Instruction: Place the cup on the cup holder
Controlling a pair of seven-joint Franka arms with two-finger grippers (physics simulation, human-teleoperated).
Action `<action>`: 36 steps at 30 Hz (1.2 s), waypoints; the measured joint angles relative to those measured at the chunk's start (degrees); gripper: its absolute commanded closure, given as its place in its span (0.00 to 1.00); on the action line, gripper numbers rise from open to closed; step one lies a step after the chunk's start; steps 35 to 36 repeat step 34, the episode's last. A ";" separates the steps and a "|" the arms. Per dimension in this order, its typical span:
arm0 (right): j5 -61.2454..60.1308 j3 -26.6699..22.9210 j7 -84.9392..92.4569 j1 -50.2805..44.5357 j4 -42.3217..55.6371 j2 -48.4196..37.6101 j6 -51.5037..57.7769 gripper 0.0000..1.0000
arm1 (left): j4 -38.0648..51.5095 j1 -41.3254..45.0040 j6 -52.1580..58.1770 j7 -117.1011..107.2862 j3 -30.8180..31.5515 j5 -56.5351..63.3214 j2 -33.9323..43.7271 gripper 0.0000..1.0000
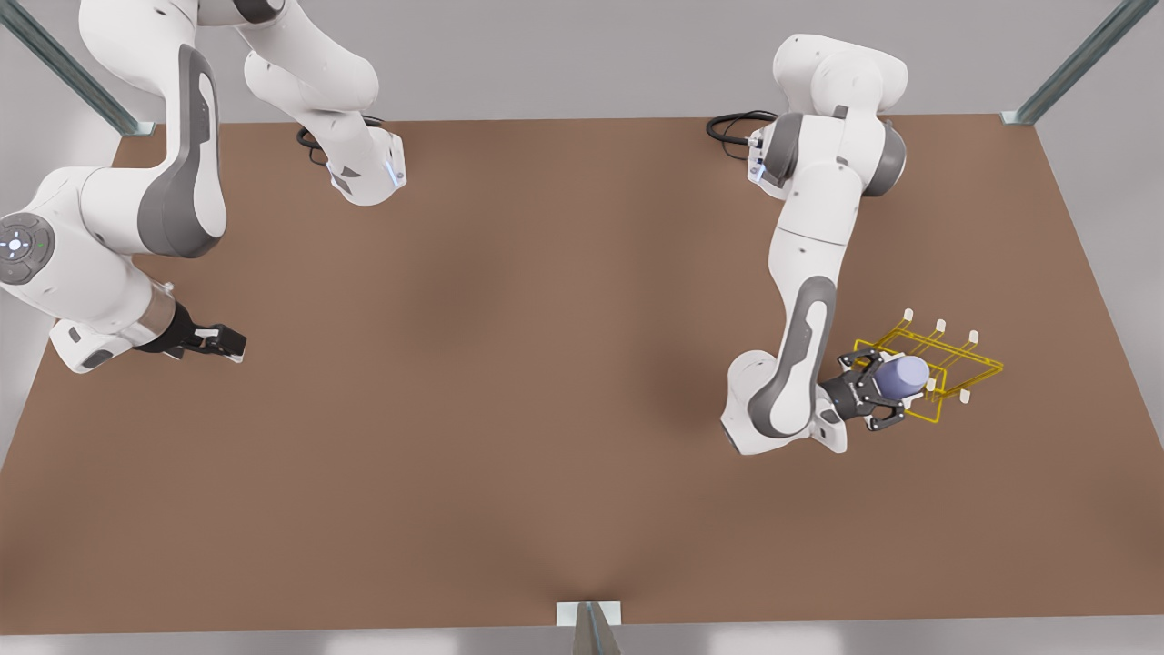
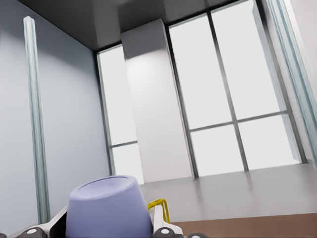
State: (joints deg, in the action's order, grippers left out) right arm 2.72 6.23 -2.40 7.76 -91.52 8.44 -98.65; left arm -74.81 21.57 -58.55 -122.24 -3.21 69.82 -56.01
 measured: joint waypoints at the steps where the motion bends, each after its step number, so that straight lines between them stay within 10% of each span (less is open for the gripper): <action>1: -0.01 0.00 -0.02 -0.01 0.00 0.02 -0.01 0.00 | -0.21 -0.06 -0.14 0.14 0.00 -0.08 0.06 0.22; 9: -0.04 0.00 -0.15 -0.02 0.00 0.06 -0.12 0.00 | -6.18 -0.12 -2.12 -0.17 -0.02 -0.29 2.47 0.22; 11: -0.04 0.00 -0.17 -0.02 0.00 0.07 -0.15 0.00 | -6.23 -0.12 -2.38 -0.30 0.00 -0.29 2.49 0.00; 18: -0.11 -0.08 -0.21 0.08 0.21 0.37 -0.13 0.00 | -4.92 0.80 -2.57 -0.45 1.54 -3.46 6.18 0.00; 25: -0.13 -0.09 -0.17 0.07 0.44 0.51 0.03 0.00 | 19.97 -11.98 -4.96 17.36 3.18 -62.25 24.04 0.00; 29: -0.13 -0.09 -0.13 0.07 0.44 0.58 0.07 0.00 | -5.64 -13.12 -14.32 39.20 -0.65 -69.51 37.78 0.00; 36: -0.13 -0.09 -0.07 0.07 0.44 0.60 0.07 0.00 | -5.98 -9.25 -22.21 56.29 1.20 -69.39 37.19 0.00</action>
